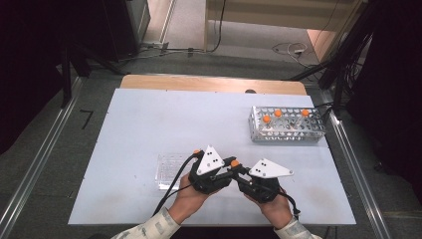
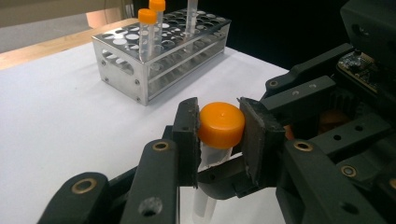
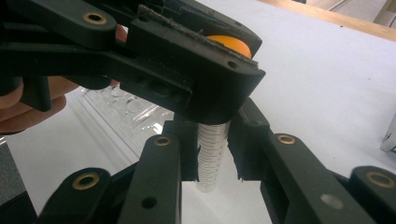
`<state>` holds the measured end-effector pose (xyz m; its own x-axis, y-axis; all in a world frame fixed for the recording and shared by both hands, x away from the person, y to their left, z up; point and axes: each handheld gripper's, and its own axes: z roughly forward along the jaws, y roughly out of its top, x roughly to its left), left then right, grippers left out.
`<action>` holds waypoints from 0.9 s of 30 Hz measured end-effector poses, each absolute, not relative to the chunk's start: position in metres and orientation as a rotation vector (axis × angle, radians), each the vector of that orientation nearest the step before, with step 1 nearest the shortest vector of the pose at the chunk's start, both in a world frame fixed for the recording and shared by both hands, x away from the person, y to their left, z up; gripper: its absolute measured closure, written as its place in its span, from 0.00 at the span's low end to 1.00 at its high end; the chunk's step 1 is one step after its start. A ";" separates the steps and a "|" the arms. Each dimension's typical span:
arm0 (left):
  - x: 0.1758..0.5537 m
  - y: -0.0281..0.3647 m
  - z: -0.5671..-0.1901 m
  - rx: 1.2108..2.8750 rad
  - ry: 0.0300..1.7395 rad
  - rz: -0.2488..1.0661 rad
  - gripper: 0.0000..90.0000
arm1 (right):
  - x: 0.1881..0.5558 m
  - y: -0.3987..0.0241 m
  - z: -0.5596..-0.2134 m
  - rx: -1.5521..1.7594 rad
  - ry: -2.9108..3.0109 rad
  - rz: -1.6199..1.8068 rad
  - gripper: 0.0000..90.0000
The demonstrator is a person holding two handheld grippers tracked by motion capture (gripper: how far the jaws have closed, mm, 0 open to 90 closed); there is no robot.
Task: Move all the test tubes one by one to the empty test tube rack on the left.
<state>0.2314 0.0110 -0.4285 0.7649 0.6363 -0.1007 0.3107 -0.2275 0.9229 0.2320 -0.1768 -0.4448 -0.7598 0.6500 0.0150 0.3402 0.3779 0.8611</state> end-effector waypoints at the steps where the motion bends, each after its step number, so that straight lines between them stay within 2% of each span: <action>1: 0.231 0.011 -0.428 1.828 0.732 0.359 0.76 | 0.232 -0.177 -0.445 0.866 2.316 1.331 0.80; 5: 0.231 0.011 -0.428 1.820 0.730 0.362 0.77 | 0.232 -0.178 -0.444 0.858 2.317 1.340 0.79; 6: 0.230 0.011 -0.427 1.817 0.730 0.362 0.77 | 0.232 -0.178 -0.444 0.859 2.315 1.343 0.74; 7: 0.230 0.012 -0.427 1.815 0.728 0.362 0.77 | 0.232 -0.179 -0.443 0.858 2.324 1.356 0.64; 8: 0.230 0.012 -0.426 1.807 0.729 0.360 0.77 | 0.232 -0.179 -0.443 0.858 2.324 1.356 0.64; 9: 0.229 0.013 -0.425 1.807 0.725 0.359 0.77 | 0.233 -0.180 -0.443 0.853 2.334 1.367 0.47; 10: 0.229 0.013 -0.424 1.801 0.723 0.357 0.77 | 0.233 -0.180 -0.443 0.853 2.334 1.367 0.47; 13: 0.227 0.015 -0.419 1.779 0.721 0.353 0.77 | 0.232 -0.183 -0.442 0.859 2.343 1.388 0.32; 20: 0.222 0.019 -0.409 1.755 0.706 0.345 0.77 | 0.228 -0.184 -0.443 0.841 2.367 1.375 0.25; 27: 0.220 0.024 -0.405 1.741 0.707 0.339 0.77 | 0.227 -0.186 -0.446 0.846 2.388 1.357 0.23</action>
